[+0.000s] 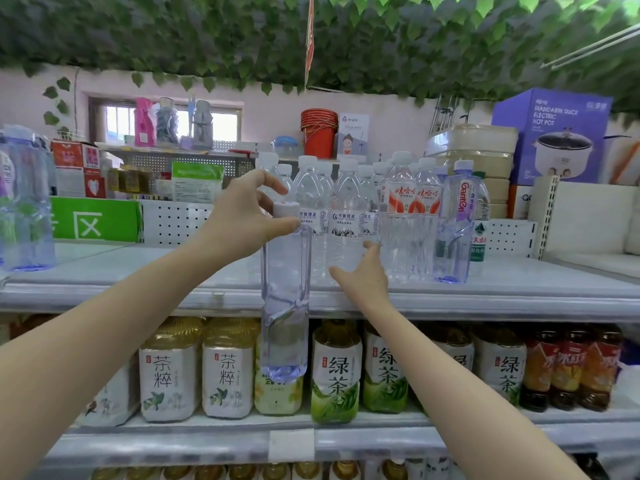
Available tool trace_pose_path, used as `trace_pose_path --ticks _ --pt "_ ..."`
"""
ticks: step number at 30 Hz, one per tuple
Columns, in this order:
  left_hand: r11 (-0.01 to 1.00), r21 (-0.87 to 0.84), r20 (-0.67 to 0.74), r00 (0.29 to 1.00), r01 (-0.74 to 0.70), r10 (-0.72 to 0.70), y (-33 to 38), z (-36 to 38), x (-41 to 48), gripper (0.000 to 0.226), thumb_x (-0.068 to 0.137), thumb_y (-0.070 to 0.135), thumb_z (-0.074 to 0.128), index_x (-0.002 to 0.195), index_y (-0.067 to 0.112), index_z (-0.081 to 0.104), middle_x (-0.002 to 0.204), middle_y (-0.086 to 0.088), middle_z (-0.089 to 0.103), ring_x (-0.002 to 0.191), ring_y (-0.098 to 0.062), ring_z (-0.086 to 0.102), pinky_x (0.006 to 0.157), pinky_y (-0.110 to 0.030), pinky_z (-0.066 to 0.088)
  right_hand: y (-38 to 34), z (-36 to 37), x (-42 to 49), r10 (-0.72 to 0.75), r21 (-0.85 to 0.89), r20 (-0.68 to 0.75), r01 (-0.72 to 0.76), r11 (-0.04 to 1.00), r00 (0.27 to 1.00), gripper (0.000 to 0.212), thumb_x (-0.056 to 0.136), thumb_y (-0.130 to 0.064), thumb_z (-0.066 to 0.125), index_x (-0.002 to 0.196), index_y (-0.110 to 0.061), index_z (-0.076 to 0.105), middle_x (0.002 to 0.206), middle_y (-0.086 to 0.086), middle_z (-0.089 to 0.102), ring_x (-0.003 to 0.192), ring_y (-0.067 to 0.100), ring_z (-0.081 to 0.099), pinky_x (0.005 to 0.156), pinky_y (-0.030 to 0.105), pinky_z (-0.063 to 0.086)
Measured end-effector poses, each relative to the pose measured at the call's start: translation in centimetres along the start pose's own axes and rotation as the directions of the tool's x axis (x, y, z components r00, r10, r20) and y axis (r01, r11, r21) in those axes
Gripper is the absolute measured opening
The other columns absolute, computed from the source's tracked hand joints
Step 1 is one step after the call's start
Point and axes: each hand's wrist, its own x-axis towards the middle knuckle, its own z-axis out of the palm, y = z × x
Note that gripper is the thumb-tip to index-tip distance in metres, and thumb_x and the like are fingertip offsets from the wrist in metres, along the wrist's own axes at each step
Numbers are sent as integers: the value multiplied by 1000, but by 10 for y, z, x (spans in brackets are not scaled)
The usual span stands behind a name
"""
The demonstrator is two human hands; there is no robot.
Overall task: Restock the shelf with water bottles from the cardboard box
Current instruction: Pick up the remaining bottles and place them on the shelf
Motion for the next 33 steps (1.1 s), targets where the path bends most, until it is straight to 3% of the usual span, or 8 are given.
trace_pose_path --ticks 5,11,16,20,22,25,29,33 --pt "999 -36 26 1000 -5 6 1 4 2 39 72 20 79 101 20 54 78 -6 59 66 -18 57 59 -25 45 2 -1 -2 -10 56 6 9 998 1000 82 81 -28 72 143 -16 20 142 7 41 130 26 41 108 41 34" --pt "999 -32 47 999 -11 12 8 20 -3 37 70 19 80 99 18 57 78 -10 63 66 -20 60 65 -33 50 5 -18 -15 -43 129 46 37 991 998 72 83 -19 70 141 -18 27 142 8 40 132 21 38 105 32 35" --pt "1000 -20 19 1000 12 -11 26 40 -6 34 73 17 78 100 16 58 77 -11 64 68 -22 60 65 -33 51 20 -51 -36 -72 230 45 60 971 996 45 88 -16 62 129 -20 44 125 0 51 117 13 48 91 23 39" --pt "999 -6 -36 998 47 -47 46 63 -6 34 73 21 78 100 17 58 77 -8 64 65 -14 58 61 -23 48 47 -80 -67 -102 340 123 55 939 987 29 89 -19 63 115 -24 51 107 -8 58 102 6 57 78 12 46" --pt "996 -32 -75 994 81 -83 55 77 -6 33 73 21 79 98 19 58 78 -10 65 68 -18 61 64 -29 52 62 -95 -81 -107 376 161 39 926 981 25 90 -25 62 114 -25 54 106 -8 61 99 1 58 77 11 45" --pt "981 -123 -154 974 147 -166 68 103 -8 26 73 19 78 89 22 58 79 -14 65 70 -22 62 64 -37 54 82 -121 -91 -116 417 239 6 909 964 31 91 -29 59 121 -27 51 110 -8 61 101 -2 57 80 11 45" --pt "943 -251 -237 930 220 -280 90 146 -11 25 75 18 77 91 18 58 82 -13 62 70 -24 60 53 -31 52 104 -156 -96 -171 409 342 17 912 924 50 84 -38 66 127 -35 41 122 -14 53 113 -3 50 92 17 42" --pt "892 -350 -301 868 285 -396 110 182 -9 25 73 18 79 87 19 59 89 -14 65 75 -28 64 63 -43 58 120 -181 -97 -246 314 288 152 937 925 83 68 -45 80 134 -39 30 131 -22 43 118 -10 43 95 11 39"
